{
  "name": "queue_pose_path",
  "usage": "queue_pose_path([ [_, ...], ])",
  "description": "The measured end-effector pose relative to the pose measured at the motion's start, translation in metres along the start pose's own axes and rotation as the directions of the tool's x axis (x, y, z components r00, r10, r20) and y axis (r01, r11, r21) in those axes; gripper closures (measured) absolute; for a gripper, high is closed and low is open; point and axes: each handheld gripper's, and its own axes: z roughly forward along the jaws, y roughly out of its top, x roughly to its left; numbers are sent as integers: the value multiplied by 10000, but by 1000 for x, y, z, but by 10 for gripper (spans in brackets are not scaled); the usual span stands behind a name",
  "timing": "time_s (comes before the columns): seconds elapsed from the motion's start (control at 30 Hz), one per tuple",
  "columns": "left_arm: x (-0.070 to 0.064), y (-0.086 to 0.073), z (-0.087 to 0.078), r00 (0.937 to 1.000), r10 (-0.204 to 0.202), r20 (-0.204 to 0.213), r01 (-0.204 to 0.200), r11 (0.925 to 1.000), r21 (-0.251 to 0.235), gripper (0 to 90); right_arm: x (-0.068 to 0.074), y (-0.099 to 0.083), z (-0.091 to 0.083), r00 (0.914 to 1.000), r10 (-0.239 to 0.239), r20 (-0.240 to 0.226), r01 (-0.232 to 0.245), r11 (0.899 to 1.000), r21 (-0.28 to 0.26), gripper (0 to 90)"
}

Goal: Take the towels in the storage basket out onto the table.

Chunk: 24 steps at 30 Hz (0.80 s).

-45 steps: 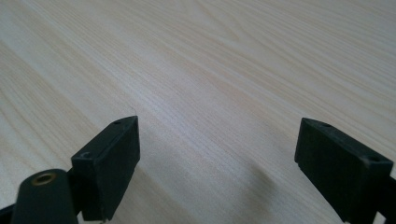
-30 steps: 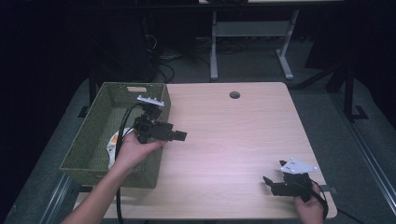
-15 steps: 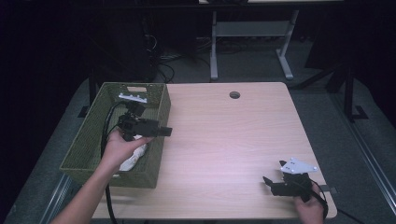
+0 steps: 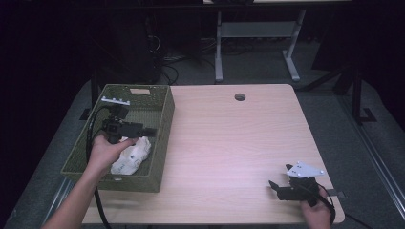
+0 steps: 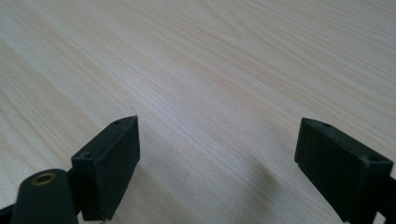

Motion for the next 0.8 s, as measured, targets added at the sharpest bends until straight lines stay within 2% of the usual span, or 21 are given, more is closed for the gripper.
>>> queue_pose_path([
  [0.17, 13, -2, -5, 9981, -216, -576, 218, 9998, 24, 180, 0, 0, 0, 10000, 13, -5, -13, 10000, 22, 137],
  [0.3, 26, -5, -4, 9916, -69, -1294, 128, 9989, 446, 188, 0, 0, 0, 10000, 16, -2, -16, 10000, 6, 137],
  [0.33, 29, -6, -4, 9906, -101, -1361, 171, 9986, 503, 191, 0, 0, 0, 10000, 2, -19, -2, 10000, 20, 137],
  [0.53, 56, -16, -1, 9802, -709, -1851, 874, 9928, 821, 197, -1, -1, 0, 10000, -7, -41, 7, 10000, -7, 137],
  [0.6, 61, -18, 0, 9793, -1076, -1714, 1256, 9872, 983, 197, -1, -1, 0, 10000, -14, -41, 14, 10000, 12, 136],
  [0.73, 63, -21, 3, 9693, -882, -2295, 1208, 9838, 1321, 204, -1, -1, 0, 10000, -2, -35, 2, 10000, 8, 137],
  [0.8, 68, -23, 6, 9607, -772, -2668, 1239, 9788, 1629, 203, -1, -1, 0, 10000, -3, -34, 3, 10000, 13, 137],
])
